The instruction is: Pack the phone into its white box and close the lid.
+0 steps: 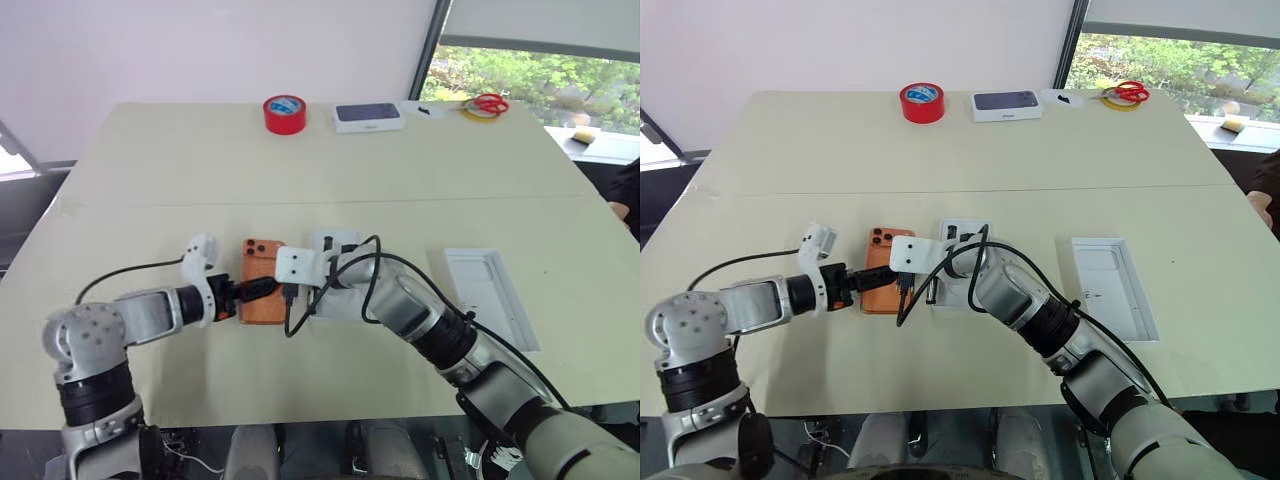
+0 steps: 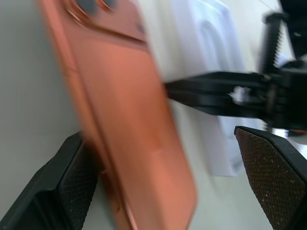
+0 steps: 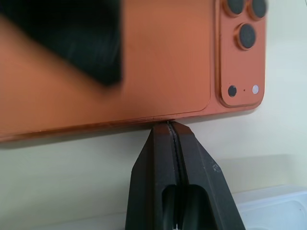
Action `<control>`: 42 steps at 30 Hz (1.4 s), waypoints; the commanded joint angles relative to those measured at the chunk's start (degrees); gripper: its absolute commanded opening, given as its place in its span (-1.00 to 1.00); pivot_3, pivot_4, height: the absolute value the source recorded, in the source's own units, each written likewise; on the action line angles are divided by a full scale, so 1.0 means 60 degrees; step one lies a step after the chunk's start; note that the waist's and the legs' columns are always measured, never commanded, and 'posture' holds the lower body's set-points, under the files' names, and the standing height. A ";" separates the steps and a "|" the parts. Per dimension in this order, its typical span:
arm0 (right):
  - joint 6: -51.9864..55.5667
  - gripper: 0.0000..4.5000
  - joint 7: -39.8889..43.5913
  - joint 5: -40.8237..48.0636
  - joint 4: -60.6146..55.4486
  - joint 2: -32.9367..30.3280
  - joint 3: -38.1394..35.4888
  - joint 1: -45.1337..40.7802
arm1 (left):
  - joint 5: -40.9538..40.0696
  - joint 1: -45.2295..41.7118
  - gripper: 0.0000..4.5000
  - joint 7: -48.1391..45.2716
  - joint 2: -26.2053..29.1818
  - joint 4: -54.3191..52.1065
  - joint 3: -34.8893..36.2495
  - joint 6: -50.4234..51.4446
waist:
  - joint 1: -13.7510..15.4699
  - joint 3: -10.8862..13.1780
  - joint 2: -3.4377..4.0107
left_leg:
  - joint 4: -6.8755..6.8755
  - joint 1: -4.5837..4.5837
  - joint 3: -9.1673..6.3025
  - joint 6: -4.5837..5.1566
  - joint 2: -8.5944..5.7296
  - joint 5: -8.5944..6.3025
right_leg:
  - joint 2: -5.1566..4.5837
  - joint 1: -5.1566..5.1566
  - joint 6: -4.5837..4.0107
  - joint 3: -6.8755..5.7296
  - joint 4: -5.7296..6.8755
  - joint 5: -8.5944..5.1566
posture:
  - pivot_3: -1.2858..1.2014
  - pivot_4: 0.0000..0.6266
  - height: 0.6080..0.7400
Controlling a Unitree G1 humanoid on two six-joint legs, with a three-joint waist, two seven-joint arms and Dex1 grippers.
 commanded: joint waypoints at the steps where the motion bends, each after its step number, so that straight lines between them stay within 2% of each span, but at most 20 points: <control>1: -0.0082 -1.00 0.0058 -0.0007 -0.0258 0.0111 0.0076 0.0086 | -0.0542 0.0081 0.99 0.0267 0.0015 0.0064 -0.0145 0.0218 | -0.0008 0.0000 0.0000 | 0.0000 0.0000 0.0000 0.0000 0.0000 0.0000 | 0.0001 -0.0001 0.0000 0.0000 0.0000 0.0000 | 0.03 -0.52 0.85; 14: -0.0158 -1.00 0.0070 -0.0033 -0.0220 0.0069 0.0065 0.0101 | -0.0508 -0.0199 0.99 0.1042 0.0168 0.0870 0.0964 0.0217 | -0.0033 0.0000 0.0000 | -0.0007 0.0004 0.0001 -0.0001 0.0006 0.0000 | 0.0009 -0.0006 -0.0001 0.0001 0.0000 -0.0001 | 0.03 -0.52 0.85; 17: -0.0178 -1.00 0.0069 -0.0043 -0.0201 0.0072 0.0061 0.0078 | -0.0568 -0.0167 0.61 0.1099 0.0152 0.0916 0.1098 0.0217 | -0.0036 0.0000 -0.0001 | -0.0009 0.0004 0.0001 -0.0002 0.0006 0.0001 | 0.0010 -0.0008 -0.0001 0.0001 0.0000 -0.0001 | 0.03 -0.52 0.85; 21: -0.0200 -1.00 0.0079 -0.0050 -0.0196 0.0078 0.0059 0.0061 | -0.0803 -0.0147 -0.25 0.1203 0.0163 0.1073 0.1260 0.0217 | -0.0037 0.0003 -0.0005 | -0.0012 0.0001 0.0002 -0.0003 0.0006 0.0001 | 0.0009 -0.0013 -0.0001 0.0003 -0.0002 -0.0001 | 0.03 -0.52 0.85; 30: -0.0186 -1.00 0.0098 -0.0047 -0.0292 0.0047 0.0027 0.0050 | -0.1231 -0.0007 -0.25 0.1363 0.0091 0.1506 0.1815 0.0217 | -0.0040 0.0004 -0.0006 | -0.0015 0.0001 0.0002 -0.0003 0.0006 0.0000 | 0.0008 -0.0014 -0.0002 0.0003 -0.0004 -0.0001 | 0.03 -0.52 0.85; 33: -0.0359 -1.00 -0.0014 -0.0057 -0.0450 -0.0001 -0.0072 0.0077 | -0.1322 0.0070 -0.61 0.1360 0.0116 0.1488 0.1776 0.0217 | -0.0041 0.0004 -0.0008 | -0.0015 0.0000 0.0002 -0.0003 0.0006 0.0000 | 0.0008 -0.0015 -0.0002 0.0003 -0.0005 -0.0001 | 0.03 -0.52 0.85; 35: -0.0381 -1.00 -0.0099 0.0044 -0.0720 -0.0013 -0.0295 0.0118 | -0.1512 0.0095 -0.98 0.1374 0.0058 0.1478 0.1784 0.0217 | -0.0025 0.0002 -0.0010 | -0.0016 0.0007 0.0001 -0.0004 0.0006 -0.0001 | 0.0007 -0.0010 -0.0002 0.0002 -0.0009 -0.0001 | 0.03 -0.52 0.85; 42: 0.0123 -1.00 -0.0105 0.0472 -0.2049 -0.0310 -0.1424 0.0147 | -0.2454 -0.0083 -0.99 0.1990 -0.0370 0.1726 0.2061 -0.0058 | 0.0004 0.0004 -0.0009 | -0.0022 0.0012 0.0000 -0.0004 0.0005 -0.0001 | 0.0005 -0.0005 -0.0002 0.0004 -0.0012 0.0000 | 0.03 -0.52 0.85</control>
